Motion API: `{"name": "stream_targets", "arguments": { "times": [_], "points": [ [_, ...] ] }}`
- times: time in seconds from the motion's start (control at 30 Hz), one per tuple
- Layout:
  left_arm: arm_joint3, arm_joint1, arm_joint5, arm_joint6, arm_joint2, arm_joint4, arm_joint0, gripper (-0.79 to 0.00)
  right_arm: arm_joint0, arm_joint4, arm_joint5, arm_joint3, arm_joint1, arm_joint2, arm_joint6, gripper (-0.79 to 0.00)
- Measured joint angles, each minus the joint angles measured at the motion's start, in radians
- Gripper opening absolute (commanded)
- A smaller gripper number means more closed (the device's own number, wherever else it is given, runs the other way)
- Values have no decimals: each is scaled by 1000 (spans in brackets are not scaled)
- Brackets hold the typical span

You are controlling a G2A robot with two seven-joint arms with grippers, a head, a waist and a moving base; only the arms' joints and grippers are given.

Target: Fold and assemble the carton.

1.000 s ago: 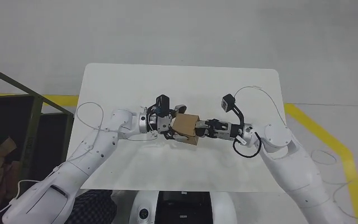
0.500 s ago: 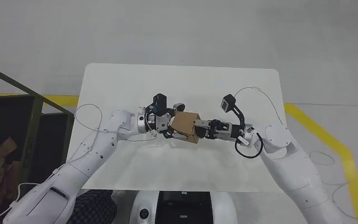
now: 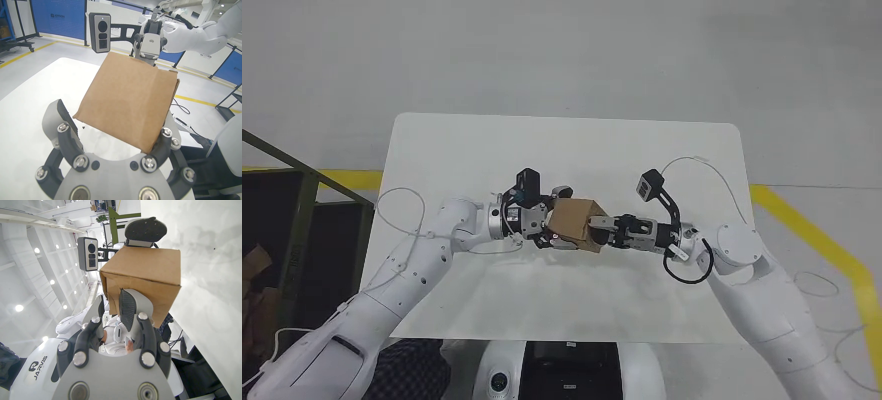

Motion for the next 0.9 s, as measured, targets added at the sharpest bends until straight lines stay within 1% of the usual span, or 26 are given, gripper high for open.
{"name": "stream_targets", "arguments": {
  "times": [0.3,0.33,0.37,0.4,0.63,0.9],
  "points": [
    [0,3,0,-5,9,-34,-7,0,-5,0,-10,5,-1,1,4,-576],
    [0,4,0,-6,10,-39,-8,0,-5,-10,-11,2,-1,2,1,-653],
    [1,4,0,-7,11,-43,-8,-3,-5,-20,-12,0,0,3,-2,-770],
    [1,5,0,-8,13,-48,-9,-3,-6,-31,-13,-4,0,4,-6,-785],
    [2,9,0,-13,19,-69,-13,0,-17,-103,-1,-43,5,13,-42,-785],
    [3,14,0,-10,23,-75,-16,-3,-29,-135,3,-69,6,18,-71,-785]
  ]
}}
